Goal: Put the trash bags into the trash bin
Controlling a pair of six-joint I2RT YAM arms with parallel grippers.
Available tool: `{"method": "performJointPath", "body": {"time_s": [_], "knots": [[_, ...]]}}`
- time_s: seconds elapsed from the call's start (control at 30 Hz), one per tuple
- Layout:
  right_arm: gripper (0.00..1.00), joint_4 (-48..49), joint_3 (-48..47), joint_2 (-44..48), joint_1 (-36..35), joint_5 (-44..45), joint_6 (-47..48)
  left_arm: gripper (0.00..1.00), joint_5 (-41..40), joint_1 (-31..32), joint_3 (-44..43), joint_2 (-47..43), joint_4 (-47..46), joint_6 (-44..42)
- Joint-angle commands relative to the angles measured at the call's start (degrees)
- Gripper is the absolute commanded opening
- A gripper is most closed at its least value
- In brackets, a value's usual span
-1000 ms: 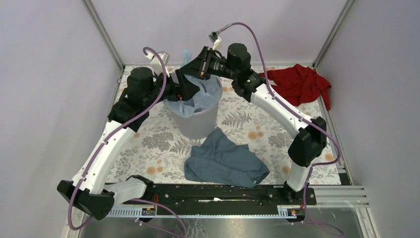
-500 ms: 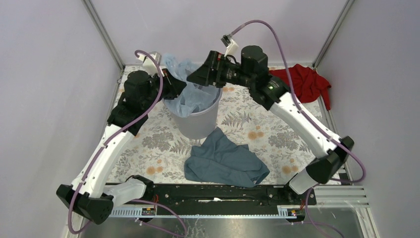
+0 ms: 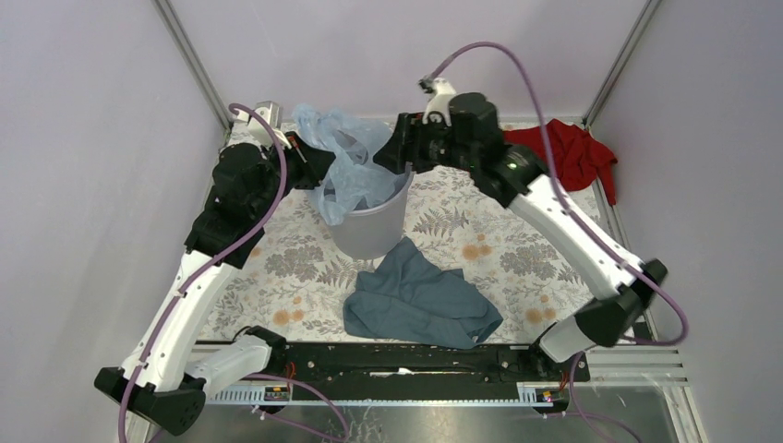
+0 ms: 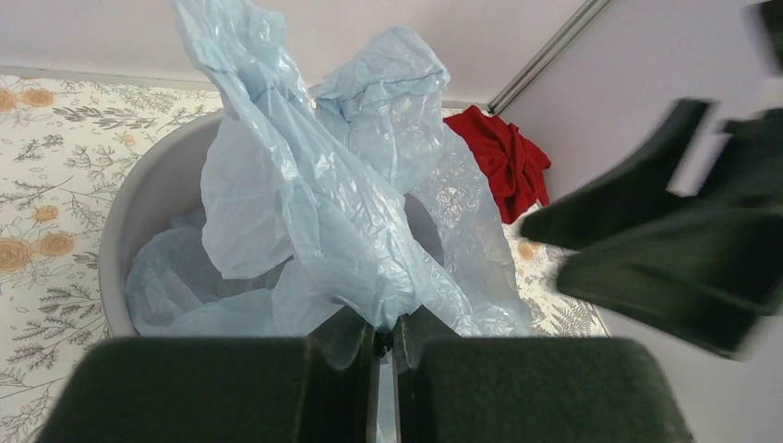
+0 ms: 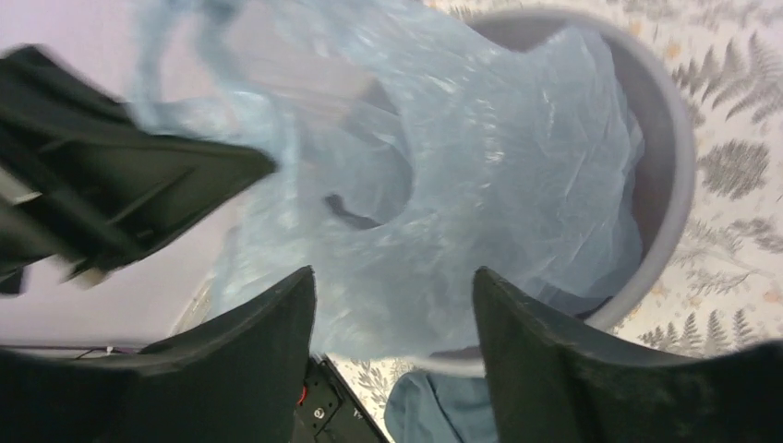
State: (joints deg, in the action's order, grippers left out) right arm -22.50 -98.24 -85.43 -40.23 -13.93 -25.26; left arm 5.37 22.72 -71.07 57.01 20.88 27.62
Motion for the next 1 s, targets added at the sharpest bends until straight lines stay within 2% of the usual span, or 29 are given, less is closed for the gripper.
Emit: {"method": "performJointPath", "body": {"time_s": [0.0, 0.13, 0.33, 0.43, 0.57, 0.77, 0.87, 0.97], "knots": [[0.62, 0.16, -0.16, -7.02, -1.8, 1.9, 1.33, 0.07, -0.73, -0.33, 0.09, 0.24, -3.86, 1.3], [0.54, 1.66, -2.03, -13.72, -2.44, 5.21, 2.56, 0.04, 2.04, -0.35, -0.87, 2.3, -4.81, 2.48], [0.53, -2.39, -9.62, -22.27, -2.49, 11.09, 9.56, 0.03, 6.27, -0.31, -0.64, 3.56, -5.2, 3.84], [0.54, -4.21, -9.3, -20.73, -2.51, 12.8, 10.78, 0.02, 7.87, -0.32, -0.4, 3.57, -4.26, 3.67], [0.69, -3.96, -4.92, -13.38, -2.49, 12.6, 10.18, 0.02, 6.77, -0.32, 0.25, 2.26, -3.64, 2.43], [0.96, -10.37, -5.22, -4.53, -2.53, 18.23, 10.52, 0.01, 6.1, -0.31, 2.16, 1.73, -5.33, 2.32], [1.0, -10.57, -7.18, -2.79, -2.49, 14.74, 7.62, 0.01, 6.39, -0.31, 2.89, 1.33, -6.21, 2.82], [1.0, -4.72, -7.74, -2.93, -2.49, 7.78, 2.15, 0.01, 6.6, -0.32, 3.61, 0.75, -7.2, 3.36]]}}
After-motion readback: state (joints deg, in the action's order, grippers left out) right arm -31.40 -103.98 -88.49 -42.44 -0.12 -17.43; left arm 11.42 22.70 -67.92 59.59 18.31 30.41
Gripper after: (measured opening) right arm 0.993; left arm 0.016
